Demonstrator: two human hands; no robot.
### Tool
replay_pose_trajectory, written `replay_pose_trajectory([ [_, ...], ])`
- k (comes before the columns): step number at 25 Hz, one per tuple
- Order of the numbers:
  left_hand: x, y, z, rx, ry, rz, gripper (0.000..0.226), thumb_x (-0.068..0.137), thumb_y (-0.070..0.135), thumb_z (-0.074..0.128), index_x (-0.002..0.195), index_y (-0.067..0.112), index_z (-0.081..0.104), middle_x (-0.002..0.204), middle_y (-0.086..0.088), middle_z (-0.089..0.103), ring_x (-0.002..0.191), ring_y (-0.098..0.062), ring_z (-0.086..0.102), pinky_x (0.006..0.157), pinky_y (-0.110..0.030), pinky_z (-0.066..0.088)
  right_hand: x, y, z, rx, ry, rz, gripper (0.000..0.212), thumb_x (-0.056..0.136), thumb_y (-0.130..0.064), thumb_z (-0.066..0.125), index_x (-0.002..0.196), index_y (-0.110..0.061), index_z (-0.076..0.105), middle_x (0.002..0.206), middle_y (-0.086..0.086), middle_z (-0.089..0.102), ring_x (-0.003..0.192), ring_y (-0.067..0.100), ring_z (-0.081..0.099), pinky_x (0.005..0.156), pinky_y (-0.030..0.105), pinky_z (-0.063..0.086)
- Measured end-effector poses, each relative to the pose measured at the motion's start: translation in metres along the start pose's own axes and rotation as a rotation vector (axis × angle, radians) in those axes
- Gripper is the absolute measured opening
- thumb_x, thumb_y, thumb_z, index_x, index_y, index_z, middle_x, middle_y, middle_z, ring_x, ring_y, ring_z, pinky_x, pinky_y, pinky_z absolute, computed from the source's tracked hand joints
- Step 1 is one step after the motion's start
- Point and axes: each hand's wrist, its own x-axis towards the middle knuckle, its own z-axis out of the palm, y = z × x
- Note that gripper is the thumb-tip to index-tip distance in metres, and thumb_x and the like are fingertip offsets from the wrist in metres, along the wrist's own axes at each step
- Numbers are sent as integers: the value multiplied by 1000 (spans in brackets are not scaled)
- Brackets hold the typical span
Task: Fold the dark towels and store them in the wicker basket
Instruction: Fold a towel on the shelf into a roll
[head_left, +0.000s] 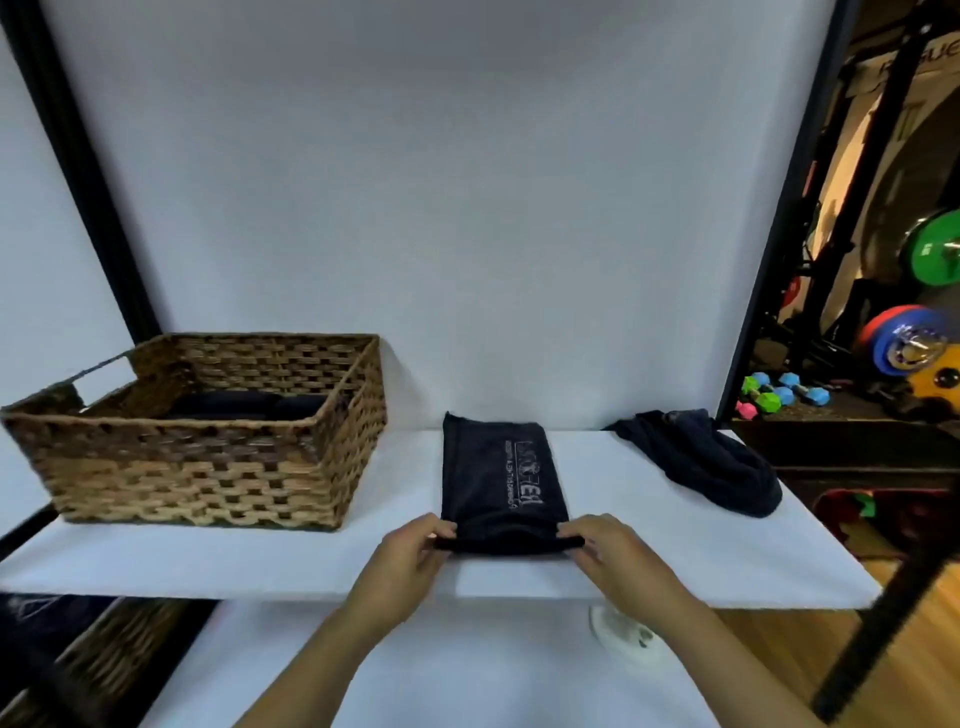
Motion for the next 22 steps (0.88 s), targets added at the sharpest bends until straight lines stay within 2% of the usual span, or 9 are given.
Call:
replay_pose_trajectory([
  [2,-38,-23,20,158,19,162,42,94,5,65,102,46,61,128,20,62,117,-1,60,100,-35,52,-39,13,29,-62,71,-75,36,93,-4,67,120,-28,68,125,-25,56,116,0,52,101,29,48],
  [3,-47,-23,22,223,41,209,33,93,8,67,107,37,64,130,19,61,119,0,57,103,-37,50,-49,12,33,-68,101,-77,38,92,-3,67,124,-24,67,130,-23,53,120,1,49,104,28,46],
  [5,-58,-22,27,345,72,216,27,93,17,70,117,27,64,138,16,56,130,-5,49,113,-38,42,-62,9,35,-122,83,-57,39,94,-11,68,130,-23,62,139,-18,49,127,4,42,110,29,38],
  [8,-67,-15,34,503,49,253,50,90,36,72,136,25,55,152,9,45,148,-14,30,123,-38,26,-67,-3,38,-286,104,-91,51,92,-28,71,139,-23,54,151,-7,44,134,16,39,111,36,34],
  [12,-43,6,56,637,-1,335,85,88,48,71,156,17,31,166,4,22,156,-15,12,126,-38,10,-33,-30,55,-469,25,-240,78,88,-42,72,154,-21,37,164,-3,29,150,22,27,114,39,31],
  [14,-29,9,66,652,-5,282,85,88,40,73,157,15,31,165,1,27,154,-13,14,126,-37,11,-14,-32,64,-514,-15,-259,83,79,-37,81,150,-16,44,158,2,42,146,26,39,110,43,39],
  [18,-32,-23,61,536,62,423,62,82,6,80,139,13,58,148,0,55,141,-17,46,119,-39,31,-12,9,57,-478,56,-391,72,68,-26,91,133,-14,63,133,6,64,120,29,62,93,41,55],
  [20,-36,-30,56,363,163,377,46,86,2,76,129,13,67,141,3,61,136,-11,51,113,-33,40,-15,26,49,-439,161,-435,57,75,-28,86,127,-12,67,120,5,67,104,25,61,83,38,58],
  [22,-41,-28,53,247,225,267,29,92,13,70,120,14,72,132,7,65,131,-1,52,105,-25,47,-18,30,43,-369,169,-399,41,83,-27,75,120,-11,70,110,1,65,93,20,51,77,35,56],
])
